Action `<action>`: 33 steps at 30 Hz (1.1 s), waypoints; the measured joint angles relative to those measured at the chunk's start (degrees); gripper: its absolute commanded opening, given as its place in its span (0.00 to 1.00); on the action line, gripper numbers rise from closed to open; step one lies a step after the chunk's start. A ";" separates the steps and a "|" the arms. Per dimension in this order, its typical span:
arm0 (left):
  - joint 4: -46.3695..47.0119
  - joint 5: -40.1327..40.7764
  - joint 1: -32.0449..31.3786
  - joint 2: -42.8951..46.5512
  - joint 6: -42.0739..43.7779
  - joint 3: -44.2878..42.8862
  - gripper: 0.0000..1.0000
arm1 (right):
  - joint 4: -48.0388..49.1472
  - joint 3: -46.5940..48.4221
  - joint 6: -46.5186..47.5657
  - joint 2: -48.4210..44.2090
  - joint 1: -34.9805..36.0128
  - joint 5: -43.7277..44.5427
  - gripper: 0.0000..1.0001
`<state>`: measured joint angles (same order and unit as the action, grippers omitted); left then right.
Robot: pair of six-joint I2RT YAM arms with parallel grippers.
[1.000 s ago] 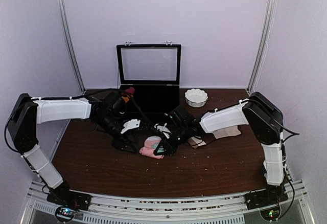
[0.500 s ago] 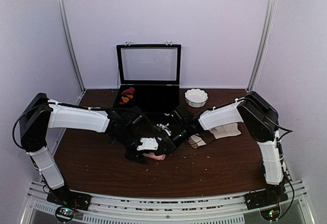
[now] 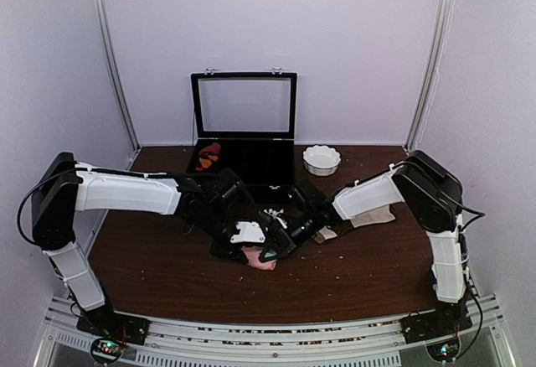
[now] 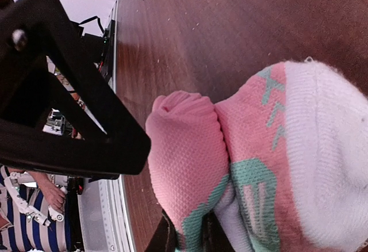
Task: Roll the socks
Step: Roll the sock at the center of the board.
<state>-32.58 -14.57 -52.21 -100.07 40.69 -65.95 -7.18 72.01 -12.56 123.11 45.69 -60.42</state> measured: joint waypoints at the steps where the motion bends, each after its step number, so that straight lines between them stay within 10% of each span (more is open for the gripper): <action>1: 0.20 -0.48 0.07 0.26 -0.28 -0.31 0.46 | 0.57 -0.76 -0.46 -0.20 0.11 -0.74 0.00; 21: -0.15 -2.99 -0.07 -5.11 1.44 -3.19 0.32 | 4.00 -3.21 -5.31 -0.59 0.42 -3.61 0.00; 33: -1.92 -3.98 -1.14 -6.47 1.31 -4.15 0.45 | 3.96 -3.76 -5.60 -1.07 0.55 -3.17 0.00</action>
<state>-34.50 -18.55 -53.34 -106.54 42.00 -70.11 -3.22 68.25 -18.15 122.04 46.24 -63.59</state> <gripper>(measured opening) 0.446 0.123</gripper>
